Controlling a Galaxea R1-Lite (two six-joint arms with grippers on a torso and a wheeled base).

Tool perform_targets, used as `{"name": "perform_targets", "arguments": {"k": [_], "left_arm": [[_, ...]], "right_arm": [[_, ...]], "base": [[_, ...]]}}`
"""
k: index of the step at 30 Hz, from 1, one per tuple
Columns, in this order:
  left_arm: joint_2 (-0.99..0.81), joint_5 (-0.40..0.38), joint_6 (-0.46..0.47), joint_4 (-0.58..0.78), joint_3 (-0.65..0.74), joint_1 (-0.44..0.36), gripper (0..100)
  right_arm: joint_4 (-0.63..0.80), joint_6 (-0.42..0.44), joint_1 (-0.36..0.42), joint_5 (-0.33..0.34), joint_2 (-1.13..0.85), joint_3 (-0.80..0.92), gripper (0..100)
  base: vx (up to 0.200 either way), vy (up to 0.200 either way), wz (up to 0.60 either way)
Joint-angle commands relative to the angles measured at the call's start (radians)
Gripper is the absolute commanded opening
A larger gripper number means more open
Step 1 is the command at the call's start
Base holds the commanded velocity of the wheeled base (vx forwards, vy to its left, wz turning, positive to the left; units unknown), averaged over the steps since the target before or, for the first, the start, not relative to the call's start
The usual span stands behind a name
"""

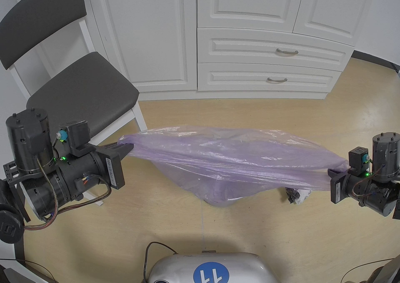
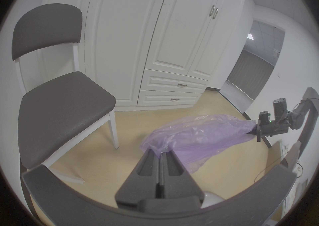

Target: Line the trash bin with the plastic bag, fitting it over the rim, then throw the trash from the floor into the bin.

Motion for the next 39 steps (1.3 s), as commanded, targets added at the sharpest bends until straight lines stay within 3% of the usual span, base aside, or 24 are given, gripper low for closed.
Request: {"name": "perform_targets", "arguments": {"k": [1, 5, 13, 17, 23, 26, 32, 36, 39], "left_arm": [[-0.035, -0.041, 0.027, 0.0, 0.031, 0.061, 0], [-0.041, -0.087, 0.041, -0.003, 0.045, 0.082, 0], [-0.041, -0.095, 0.036, -0.018, 0.04, 0.059, 0], [-0.021, -0.083, 0.044, -0.041, 0.019, -0.037, 0], [0.146, -0.055, 0.075, -0.064, -0.156, -0.056, 0], [0.204, -0.041, 0.098, -0.075, -0.201, -0.103, 0], [0.316, -0.035, 0.064, -0.155, -0.264, -0.201, 0], [0.381, 0.029, -0.057, -0.273, -0.261, -0.313, 0], [0.408, 0.068, -0.097, -0.31, -0.265, -0.341, 0]], "right_arm": [[0.001, -0.034, -0.04, 0.027, -0.006, 0.032, 0], [0.0, -0.047, -0.06, 0.079, -0.008, 0.039, 0], [-0.014, -0.039, -0.051, 0.09, -0.028, 0.027, 0], [0.001, -0.056, -0.025, 0.108, -0.014, -0.071, 0], [0.02, -0.191, -0.01, 0.125, 0.1, -0.243, 0], [-0.003, -0.209, 0.003, 0.161, 0.164, -0.257, 0], [-0.14, -0.145, 0.095, 0.246, 0.242, -0.237, 0], [-0.266, 0.01, 0.178, 0.297, 0.245, -0.168, 0], [-0.304, 0.035, 0.181, 0.331, 0.232, -0.135, 0]], "base": [[0.0, 0.0, 0.0], [0.0, 0.0, 0.0], [0.0, 0.0, 0.0], [0.0, 0.0, 0.0], [0.0, 0.0, 0.0], [0.0, 0.0, 0.0], [0.0, 0.0, 0.0], [0.0, 0.0, 0.0], [0.0, 0.0, 0.0]]}}
